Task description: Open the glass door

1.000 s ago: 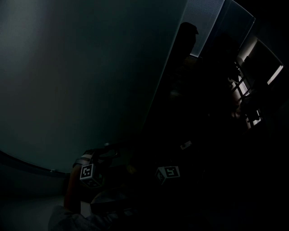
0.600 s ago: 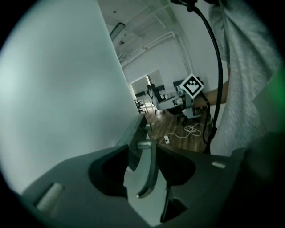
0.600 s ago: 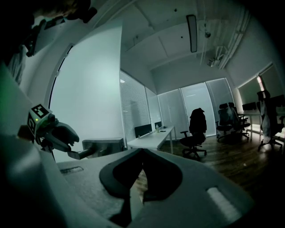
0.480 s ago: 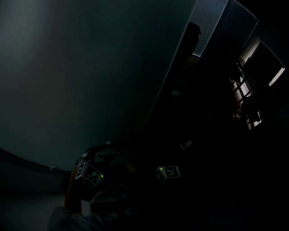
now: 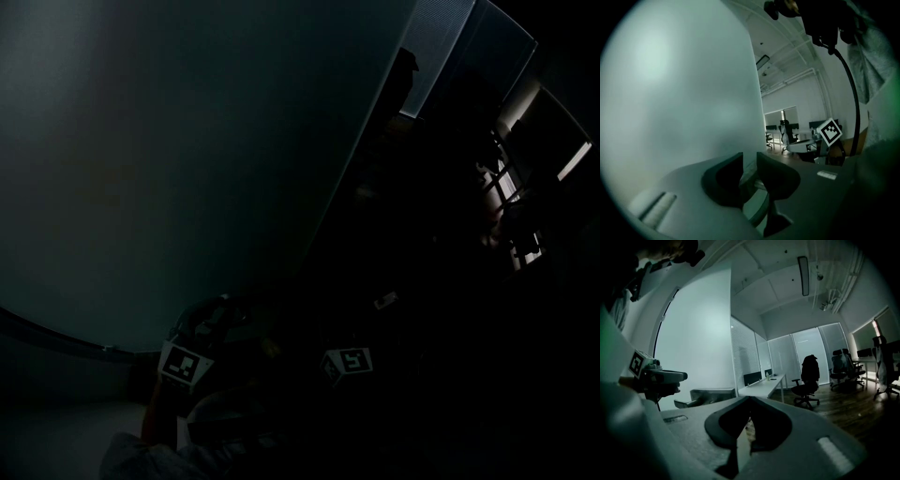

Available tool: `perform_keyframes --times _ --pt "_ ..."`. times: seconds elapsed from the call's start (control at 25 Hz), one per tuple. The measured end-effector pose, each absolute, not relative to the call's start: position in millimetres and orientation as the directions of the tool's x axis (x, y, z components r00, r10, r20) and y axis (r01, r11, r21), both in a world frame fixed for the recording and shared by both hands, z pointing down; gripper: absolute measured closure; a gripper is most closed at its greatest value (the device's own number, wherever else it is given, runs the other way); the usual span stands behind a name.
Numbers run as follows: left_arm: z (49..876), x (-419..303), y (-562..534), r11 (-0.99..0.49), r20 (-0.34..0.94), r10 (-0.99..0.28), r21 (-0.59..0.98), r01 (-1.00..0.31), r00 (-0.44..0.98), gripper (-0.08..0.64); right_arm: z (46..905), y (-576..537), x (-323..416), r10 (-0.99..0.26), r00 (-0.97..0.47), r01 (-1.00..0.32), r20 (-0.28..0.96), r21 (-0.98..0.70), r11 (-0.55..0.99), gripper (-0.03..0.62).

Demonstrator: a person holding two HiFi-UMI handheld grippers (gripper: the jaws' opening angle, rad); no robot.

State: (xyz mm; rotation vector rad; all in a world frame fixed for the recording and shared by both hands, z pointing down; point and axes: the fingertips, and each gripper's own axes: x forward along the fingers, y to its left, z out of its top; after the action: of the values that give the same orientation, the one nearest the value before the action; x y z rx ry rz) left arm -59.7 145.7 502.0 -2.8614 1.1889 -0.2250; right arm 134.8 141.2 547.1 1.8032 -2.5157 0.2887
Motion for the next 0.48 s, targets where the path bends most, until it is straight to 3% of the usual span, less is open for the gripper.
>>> perform_keyframes --times 0.48 --pt "497 -64 146 -0.641 0.068 -0.767 -0.017 -0.767 0.639 0.535 514 157 119 -0.935 -0.35 -0.935 0.062 -0.089 0.344 0.589"
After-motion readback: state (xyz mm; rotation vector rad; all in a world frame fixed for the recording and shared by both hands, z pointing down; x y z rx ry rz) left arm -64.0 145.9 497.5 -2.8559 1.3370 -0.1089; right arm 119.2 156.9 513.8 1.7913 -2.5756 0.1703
